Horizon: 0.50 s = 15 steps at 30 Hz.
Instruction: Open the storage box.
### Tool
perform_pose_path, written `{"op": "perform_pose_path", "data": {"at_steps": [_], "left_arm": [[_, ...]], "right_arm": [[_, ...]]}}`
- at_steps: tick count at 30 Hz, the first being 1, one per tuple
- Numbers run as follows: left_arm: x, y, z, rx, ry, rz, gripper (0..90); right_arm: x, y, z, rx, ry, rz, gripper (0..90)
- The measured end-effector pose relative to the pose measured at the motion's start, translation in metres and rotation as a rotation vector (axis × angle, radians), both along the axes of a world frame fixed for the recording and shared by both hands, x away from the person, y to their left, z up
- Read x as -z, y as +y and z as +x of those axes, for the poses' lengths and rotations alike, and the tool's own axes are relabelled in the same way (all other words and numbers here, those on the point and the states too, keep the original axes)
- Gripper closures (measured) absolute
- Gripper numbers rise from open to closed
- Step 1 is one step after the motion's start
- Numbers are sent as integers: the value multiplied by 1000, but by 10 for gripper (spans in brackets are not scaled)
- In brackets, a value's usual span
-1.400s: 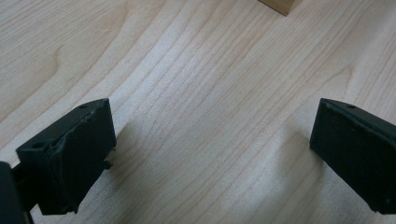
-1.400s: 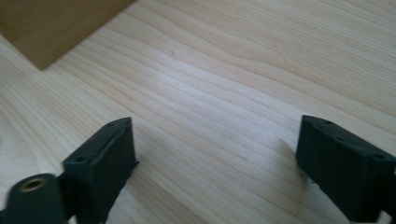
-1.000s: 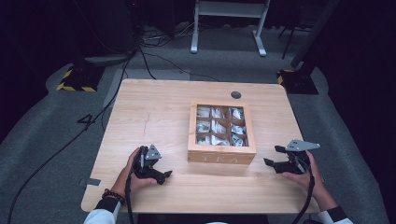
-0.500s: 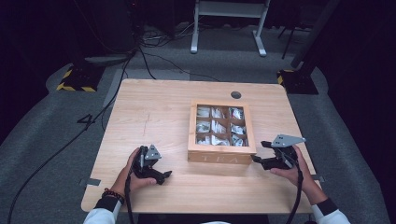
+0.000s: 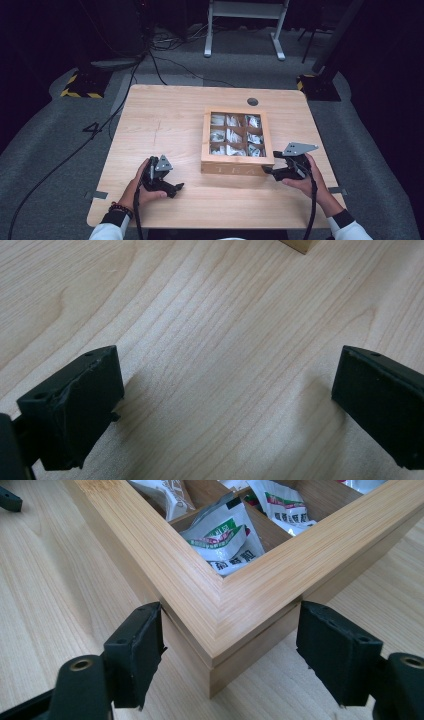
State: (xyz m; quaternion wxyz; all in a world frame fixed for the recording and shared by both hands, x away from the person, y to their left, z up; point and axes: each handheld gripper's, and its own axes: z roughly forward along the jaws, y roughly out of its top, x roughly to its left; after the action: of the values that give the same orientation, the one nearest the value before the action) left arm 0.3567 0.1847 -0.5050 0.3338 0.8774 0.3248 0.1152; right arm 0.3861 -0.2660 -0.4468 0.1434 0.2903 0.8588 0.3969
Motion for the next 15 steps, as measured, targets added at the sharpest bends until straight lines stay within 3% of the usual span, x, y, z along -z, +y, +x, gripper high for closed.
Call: {"op": "perform_pose_path", "data": {"at_steps": [15], "left_arm": [[0, -1, 0, -6, 1, 0, 6]], "right_arm": [[-3, 0, 3, 10, 20, 33, 269]]}}
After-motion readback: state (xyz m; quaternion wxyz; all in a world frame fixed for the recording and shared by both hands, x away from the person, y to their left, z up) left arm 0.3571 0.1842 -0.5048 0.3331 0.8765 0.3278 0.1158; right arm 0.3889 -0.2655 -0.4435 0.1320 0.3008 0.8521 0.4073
